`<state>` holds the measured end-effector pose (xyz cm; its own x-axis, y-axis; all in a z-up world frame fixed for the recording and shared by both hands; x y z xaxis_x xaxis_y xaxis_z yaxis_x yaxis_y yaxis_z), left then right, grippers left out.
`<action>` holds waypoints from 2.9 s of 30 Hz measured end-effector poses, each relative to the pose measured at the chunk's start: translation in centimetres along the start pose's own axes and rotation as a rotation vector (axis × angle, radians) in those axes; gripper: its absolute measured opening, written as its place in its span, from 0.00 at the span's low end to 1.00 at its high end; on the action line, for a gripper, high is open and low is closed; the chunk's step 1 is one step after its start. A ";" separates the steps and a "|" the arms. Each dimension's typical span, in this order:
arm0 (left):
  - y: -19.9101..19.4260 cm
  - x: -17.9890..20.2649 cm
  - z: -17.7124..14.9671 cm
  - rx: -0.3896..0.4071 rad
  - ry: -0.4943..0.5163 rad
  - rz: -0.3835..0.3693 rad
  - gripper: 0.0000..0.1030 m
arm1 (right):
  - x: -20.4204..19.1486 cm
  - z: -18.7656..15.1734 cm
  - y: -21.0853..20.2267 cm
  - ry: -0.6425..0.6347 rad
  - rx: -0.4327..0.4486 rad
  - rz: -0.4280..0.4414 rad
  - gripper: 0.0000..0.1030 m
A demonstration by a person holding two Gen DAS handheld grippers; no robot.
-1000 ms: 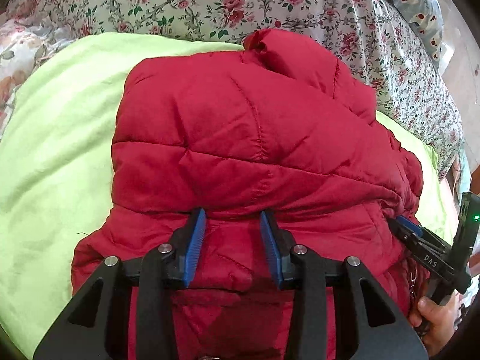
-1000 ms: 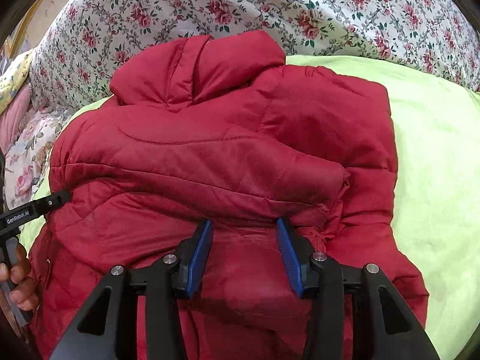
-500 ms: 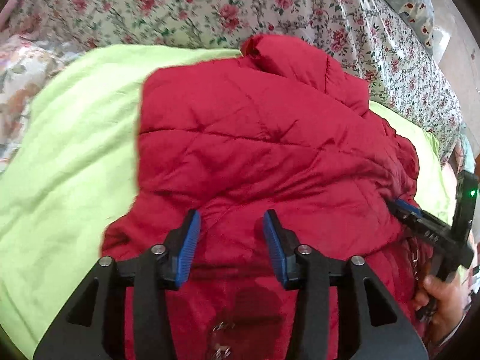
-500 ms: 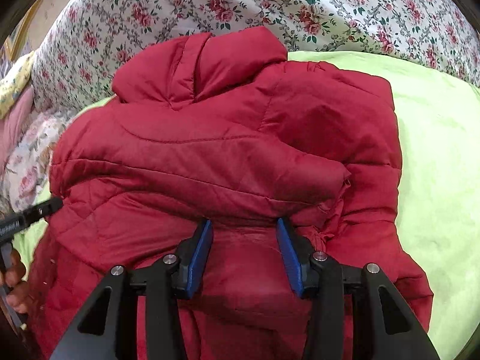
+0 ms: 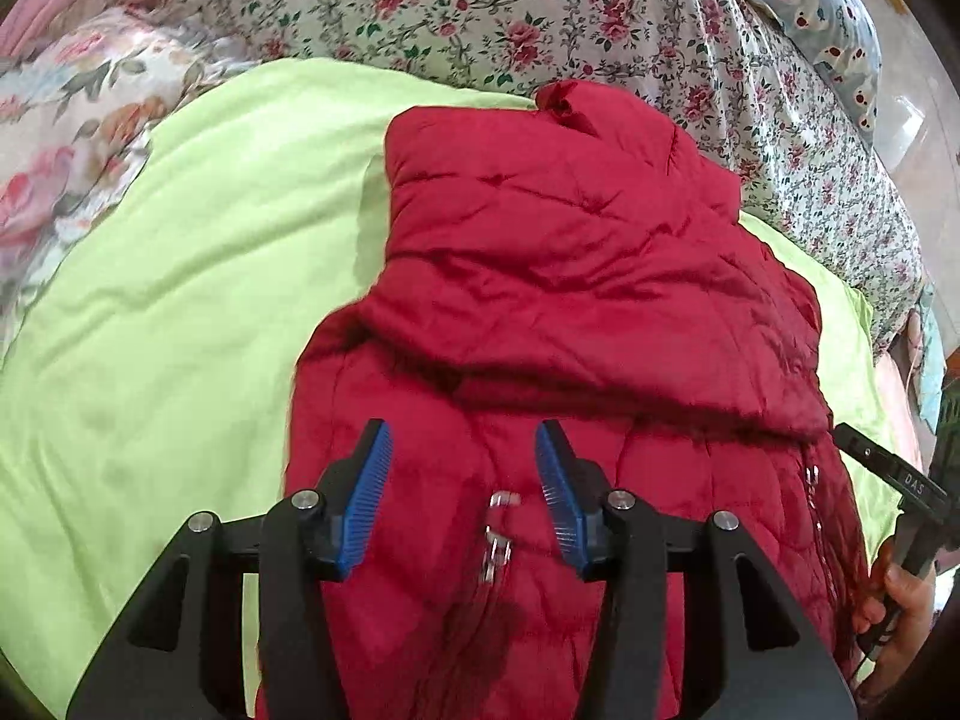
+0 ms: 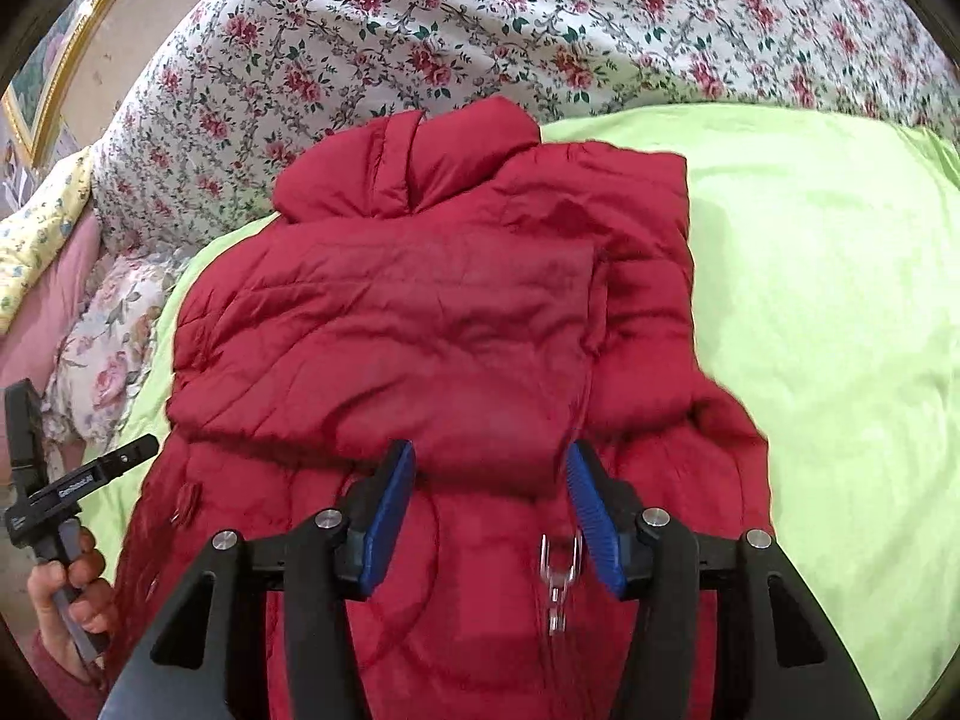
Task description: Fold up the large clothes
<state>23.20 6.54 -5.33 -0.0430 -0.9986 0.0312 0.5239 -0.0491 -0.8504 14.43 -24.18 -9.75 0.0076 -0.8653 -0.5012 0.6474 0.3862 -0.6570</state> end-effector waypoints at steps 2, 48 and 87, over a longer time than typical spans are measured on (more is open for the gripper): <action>-0.8 -0.6 -0.8 -0.008 -0.010 -0.014 0.47 | -0.1 -0.6 -0.7 0.008 -0.007 0.013 0.58; -6.8 -7.7 -17.1 -0.160 0.036 -0.004 0.54 | 1.9 -19.0 -13.3 0.085 -0.181 -0.038 0.34; -15.5 -6.3 -13.3 0.060 0.028 -0.262 0.14 | -2.6 -15.4 -18.8 0.005 0.036 0.346 0.20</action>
<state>4.01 13.86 0.63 -0.2067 -0.9507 0.2313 0.5409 -0.3081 -0.7827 -9.55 -24.30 -4.77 0.2271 -0.6836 -0.6936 0.6340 0.6444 -0.4275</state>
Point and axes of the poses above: each gripper's, at about its wrist camera, not at the fingertips, and y roughly the way its jaws point, x to its right, z to its top, the point moved 6 cm from there along y, roughly the way its jaws point, and after that the axes turned 15 degrees about z, right-handed, at the moved point
